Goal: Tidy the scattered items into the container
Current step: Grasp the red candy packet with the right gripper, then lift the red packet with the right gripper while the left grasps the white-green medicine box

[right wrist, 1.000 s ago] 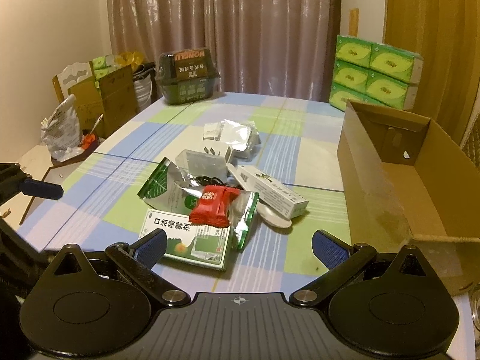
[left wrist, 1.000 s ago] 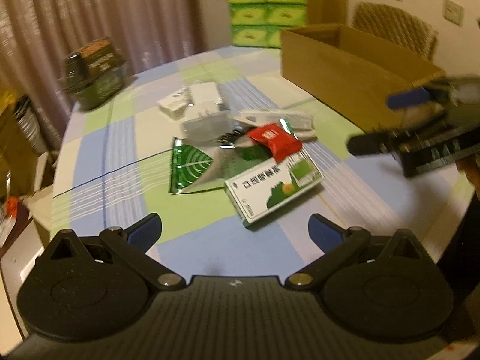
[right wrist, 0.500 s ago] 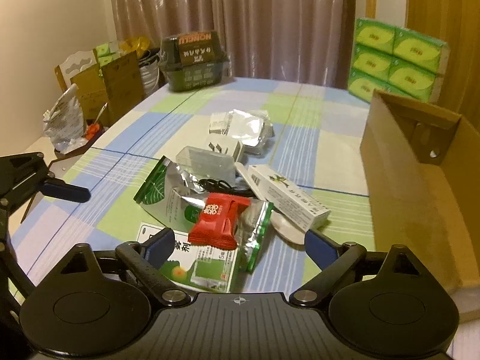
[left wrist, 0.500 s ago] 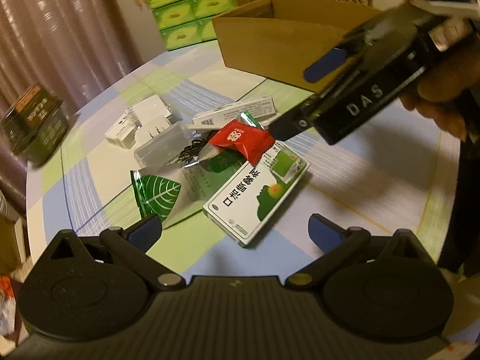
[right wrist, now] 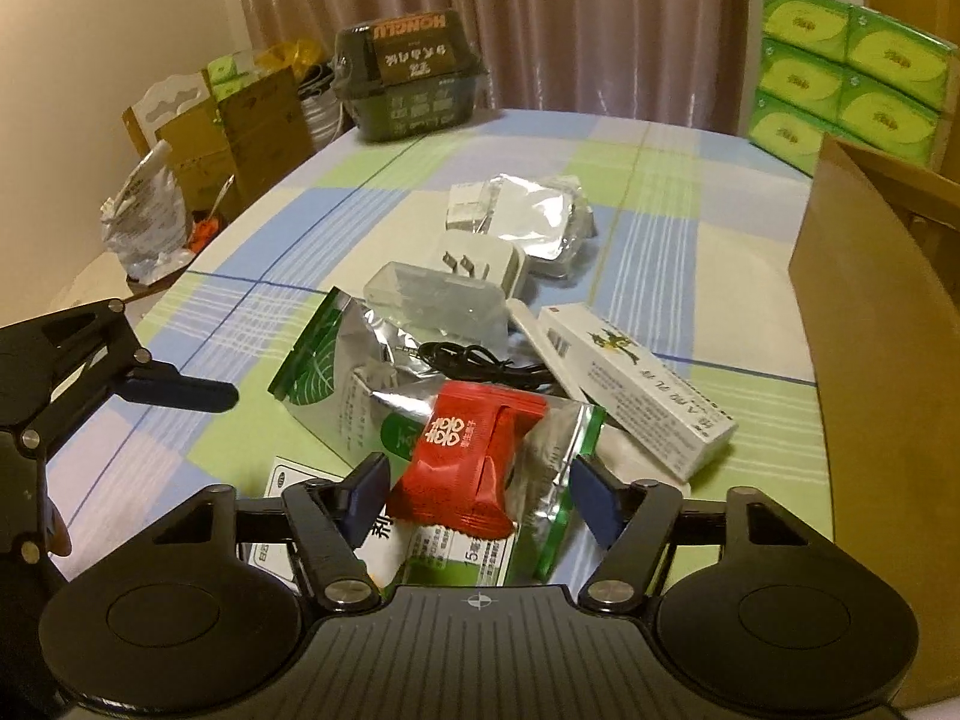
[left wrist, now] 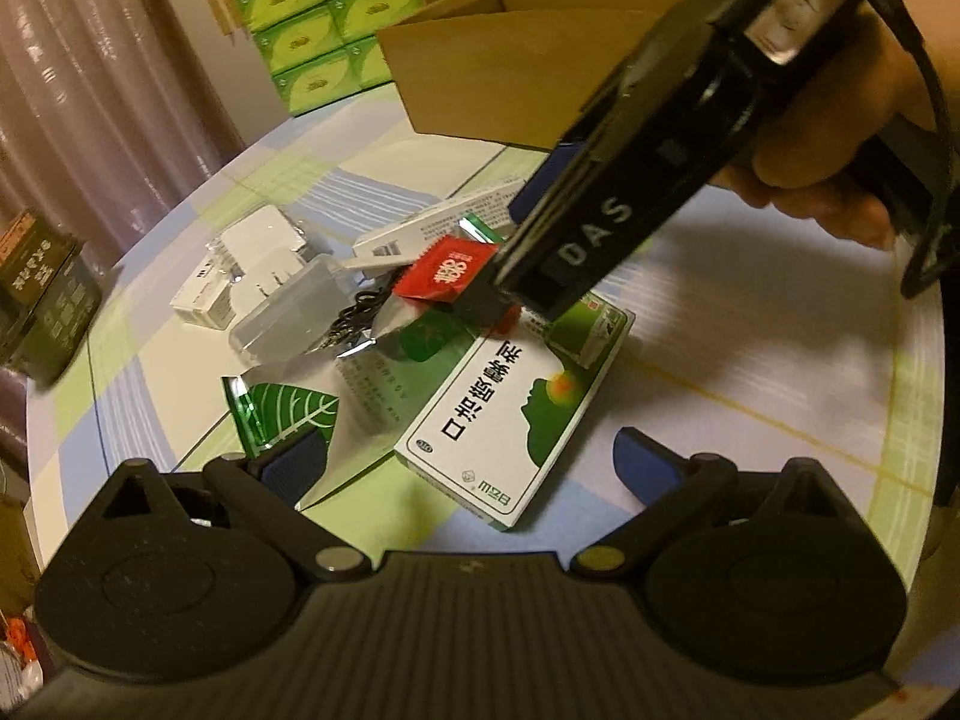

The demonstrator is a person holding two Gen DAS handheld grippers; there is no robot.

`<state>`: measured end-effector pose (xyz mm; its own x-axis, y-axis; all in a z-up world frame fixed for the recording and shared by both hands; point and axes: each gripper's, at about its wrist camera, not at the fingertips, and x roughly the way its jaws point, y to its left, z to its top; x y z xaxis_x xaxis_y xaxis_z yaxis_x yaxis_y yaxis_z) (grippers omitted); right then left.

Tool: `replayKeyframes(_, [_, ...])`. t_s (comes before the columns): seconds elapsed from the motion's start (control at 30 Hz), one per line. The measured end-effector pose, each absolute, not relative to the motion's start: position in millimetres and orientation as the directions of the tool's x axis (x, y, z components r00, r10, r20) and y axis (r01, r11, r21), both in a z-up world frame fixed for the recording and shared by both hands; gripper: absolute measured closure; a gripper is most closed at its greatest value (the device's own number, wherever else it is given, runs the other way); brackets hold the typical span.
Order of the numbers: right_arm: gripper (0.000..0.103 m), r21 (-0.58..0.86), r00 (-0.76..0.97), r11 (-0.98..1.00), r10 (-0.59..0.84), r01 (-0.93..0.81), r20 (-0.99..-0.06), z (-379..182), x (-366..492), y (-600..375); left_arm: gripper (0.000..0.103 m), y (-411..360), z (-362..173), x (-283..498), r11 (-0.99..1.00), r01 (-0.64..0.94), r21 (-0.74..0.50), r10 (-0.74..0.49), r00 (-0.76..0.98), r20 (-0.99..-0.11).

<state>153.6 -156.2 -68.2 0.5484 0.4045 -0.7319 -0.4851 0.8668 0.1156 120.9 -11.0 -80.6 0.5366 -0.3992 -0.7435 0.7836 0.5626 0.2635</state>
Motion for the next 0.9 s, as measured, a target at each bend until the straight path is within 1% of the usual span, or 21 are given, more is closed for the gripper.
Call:
replayKeyframes(0.07, [0.046,0.116,0.543,0.866,0.404,-0.486,-0.736,-71,157,-154,0.004,-12,-83,123,0.559,0.787,0.261,-0.402,0.532,-0.745])
replayKeyframes(0.2, [0.052,0.124,0.533,0.864,0.407,-0.488,-0.742,-76,163,-151,0.005,-13,-86,127,0.551,0.795,0.254,-0.413,0.524,-0.745])
replayKeyframes(0.27, [0.06,0.125,0.528,0.861,0.411,-0.493,-0.743,-77,164,-149,0.005,-15,-87,129,0.54,0.802,0.256,-0.418,0.519,-0.746])
replayKeyframes(0.33, [0.063,0.123,0.526,0.857,0.414,-0.5,-0.743,-78,165,-149,0.006,-17,-88,132,0.528,0.811,0.254,-0.424,0.51,-0.748])
replayKeyframes(0.37, [0.067,0.122,0.529,0.857,0.415,-0.501,-0.74,-78,165,-149,0.006,-18,-88,133,0.522,0.815,0.25,-0.428,0.505,-0.75])
replayKeyframes(0.43, [0.07,0.117,0.542,0.862,0.409,-0.493,-0.734,-76,164,-152,0.009,-21,-89,136,0.515,0.822,0.244,-0.433,0.495,-0.754])
replayKeyframes(0.63, [0.071,0.107,0.569,0.866,0.408,-0.488,-0.714,-67,157,-163,0.016,-30,-93,143,0.497,0.837,0.229,-0.433,0.467,-0.771])
replayKeyframes(0.77, [0.071,0.086,0.589,0.875,0.39,-0.476,-0.708,-62,151,-177,0.03,-36,-96,144,0.487,0.843,0.227,-0.413,0.452,-0.791])
replayKeyframes(0.9, [0.071,0.077,0.602,0.89,0.366,-0.45,-0.71,-59,143,-194,0.037,-41,-96,139,0.497,0.836,0.232,-0.392,0.455,-0.799])
